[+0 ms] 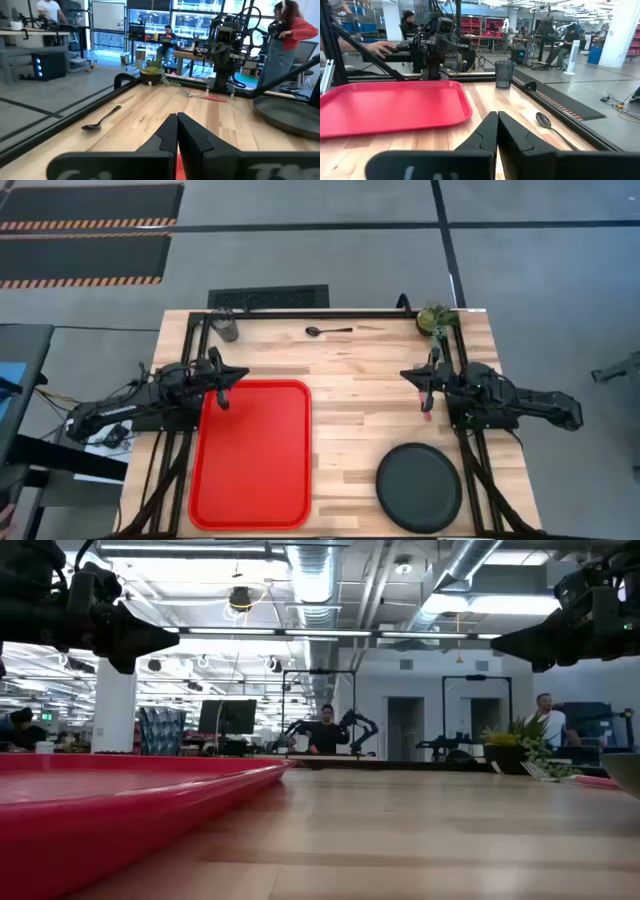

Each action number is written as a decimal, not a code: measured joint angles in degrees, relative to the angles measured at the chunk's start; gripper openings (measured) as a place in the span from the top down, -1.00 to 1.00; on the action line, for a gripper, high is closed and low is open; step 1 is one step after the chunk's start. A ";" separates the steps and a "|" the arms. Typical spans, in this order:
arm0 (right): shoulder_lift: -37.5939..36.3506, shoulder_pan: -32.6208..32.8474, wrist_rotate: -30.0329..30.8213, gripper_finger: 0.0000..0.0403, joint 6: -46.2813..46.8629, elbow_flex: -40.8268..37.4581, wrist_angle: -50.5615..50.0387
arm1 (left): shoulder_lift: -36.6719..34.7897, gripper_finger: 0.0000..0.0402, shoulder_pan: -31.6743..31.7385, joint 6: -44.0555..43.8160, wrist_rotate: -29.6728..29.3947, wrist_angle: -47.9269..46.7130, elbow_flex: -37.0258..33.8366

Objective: Pick and place plate/cup/fork/spoon on tray

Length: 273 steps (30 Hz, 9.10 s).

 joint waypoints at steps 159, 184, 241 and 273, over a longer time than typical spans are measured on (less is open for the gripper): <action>0.01 0.04 0.00 0.82 0.00 -0.01 0.00 | 99.89 0.85 9.22 31.63 11.86 -50.28 59.33; 0.01 0.04 0.00 0.82 0.00 0.00 -0.01 | 94.43 0.87 25.32 15.55 12.48 -53.05 70.98; 6.91 4.76 0.75 0.96 16.51 -0.11 5.03 | 38.82 0.93 -4.53 -43.60 -22.49 -19.91 20.67; 17.03 7.26 4.75 0.92 16.46 -0.04 8.81 | 63.02 0.72 -17.57 -52.83 -28.04 -24.08 20.71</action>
